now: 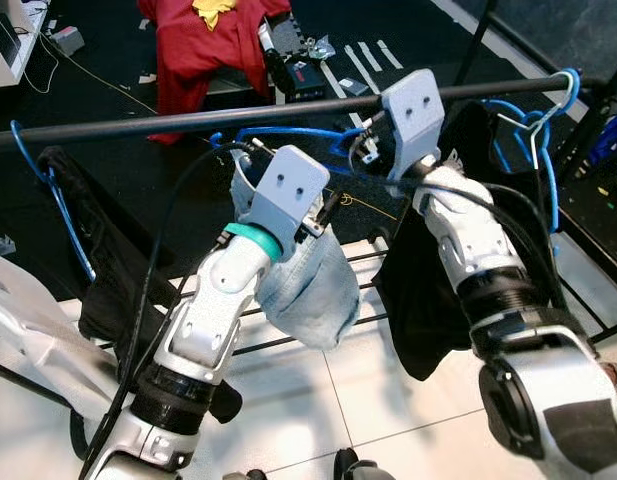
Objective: Hang hanger
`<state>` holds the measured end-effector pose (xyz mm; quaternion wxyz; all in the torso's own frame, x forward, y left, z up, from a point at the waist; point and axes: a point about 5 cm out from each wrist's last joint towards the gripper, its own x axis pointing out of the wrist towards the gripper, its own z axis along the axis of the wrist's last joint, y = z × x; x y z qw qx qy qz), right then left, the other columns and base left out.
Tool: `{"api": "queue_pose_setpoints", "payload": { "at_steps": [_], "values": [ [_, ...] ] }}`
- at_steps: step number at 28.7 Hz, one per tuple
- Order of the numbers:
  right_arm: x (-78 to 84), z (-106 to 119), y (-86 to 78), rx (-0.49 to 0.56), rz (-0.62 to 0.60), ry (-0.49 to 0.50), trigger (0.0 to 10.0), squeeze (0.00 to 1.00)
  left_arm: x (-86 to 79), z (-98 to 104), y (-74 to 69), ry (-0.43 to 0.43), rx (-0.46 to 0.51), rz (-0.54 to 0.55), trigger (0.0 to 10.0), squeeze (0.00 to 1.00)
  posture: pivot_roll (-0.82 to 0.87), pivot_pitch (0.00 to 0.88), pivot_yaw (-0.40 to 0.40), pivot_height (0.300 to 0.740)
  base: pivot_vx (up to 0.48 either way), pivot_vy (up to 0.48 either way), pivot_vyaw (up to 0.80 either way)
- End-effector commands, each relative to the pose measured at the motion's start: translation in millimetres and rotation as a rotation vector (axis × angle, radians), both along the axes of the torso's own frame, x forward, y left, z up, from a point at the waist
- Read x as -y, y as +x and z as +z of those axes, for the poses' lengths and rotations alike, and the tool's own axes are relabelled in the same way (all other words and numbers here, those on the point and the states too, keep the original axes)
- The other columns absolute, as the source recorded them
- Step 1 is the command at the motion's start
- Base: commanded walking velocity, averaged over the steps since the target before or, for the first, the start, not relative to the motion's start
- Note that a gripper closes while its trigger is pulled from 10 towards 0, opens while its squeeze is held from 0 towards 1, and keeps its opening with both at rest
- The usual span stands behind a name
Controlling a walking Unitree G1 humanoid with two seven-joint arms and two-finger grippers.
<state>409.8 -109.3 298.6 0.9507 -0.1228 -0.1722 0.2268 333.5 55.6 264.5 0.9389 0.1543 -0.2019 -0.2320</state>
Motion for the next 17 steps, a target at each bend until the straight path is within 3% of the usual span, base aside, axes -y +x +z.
{"api": "queue_pose_setpoints", "payload": {
  "at_steps": [1,7,17],
  "values": [
    [-1.9,-2.1,2.7,-0.036,-0.010,0.027,10.0,0.00,6.2,5.3,-1.0,0.000,0.017,-0.023,10.0,0.00,-0.11,0.161,0.025,0.740,0.000,0.000,0.00],
    [-3.8,-8.7,8.8,-0.166,-0.041,0.126,10.0,0.00,14.8,12.7,4.4,0.067,0.028,-0.028,10.0,0.00,-0.10,0.162,0.023,0.740,0.000,0.000,0.00],
    [3.3,-9.6,14.7,-0.226,-0.103,0.166,10.0,0.00,25.5,27.6,17.8,0.079,0.047,0.000,10.0,0.00,-0.10,0.164,0.036,0.740,0.000,0.000,0.00]
  ]
}}
